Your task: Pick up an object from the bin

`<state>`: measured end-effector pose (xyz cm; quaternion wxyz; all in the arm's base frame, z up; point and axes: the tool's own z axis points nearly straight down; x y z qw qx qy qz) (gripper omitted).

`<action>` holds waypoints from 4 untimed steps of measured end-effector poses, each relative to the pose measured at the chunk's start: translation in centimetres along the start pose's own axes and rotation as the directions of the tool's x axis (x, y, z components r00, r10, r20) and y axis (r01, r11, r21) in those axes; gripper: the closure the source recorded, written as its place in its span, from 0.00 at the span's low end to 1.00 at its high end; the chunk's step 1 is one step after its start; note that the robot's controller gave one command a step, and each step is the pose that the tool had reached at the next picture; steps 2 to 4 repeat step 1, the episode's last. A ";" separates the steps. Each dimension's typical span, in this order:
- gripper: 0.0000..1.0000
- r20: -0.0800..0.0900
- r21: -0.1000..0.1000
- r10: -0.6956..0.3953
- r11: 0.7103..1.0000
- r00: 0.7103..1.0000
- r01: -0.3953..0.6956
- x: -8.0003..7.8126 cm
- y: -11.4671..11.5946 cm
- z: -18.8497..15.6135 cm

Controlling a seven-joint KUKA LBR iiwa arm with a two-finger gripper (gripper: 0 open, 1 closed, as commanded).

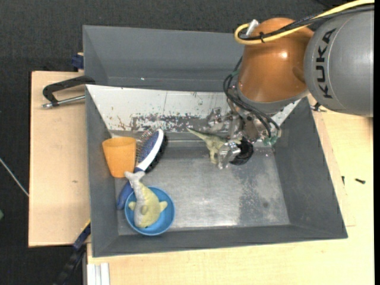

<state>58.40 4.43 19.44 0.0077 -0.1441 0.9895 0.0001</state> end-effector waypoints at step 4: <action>1.00 -0.003 -0.002 -0.350 0.937 0.937 0.350 0.6 0.4 -5.7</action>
Offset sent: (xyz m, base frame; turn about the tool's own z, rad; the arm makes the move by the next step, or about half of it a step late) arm -0.0096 0.0013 0.0540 -0.3574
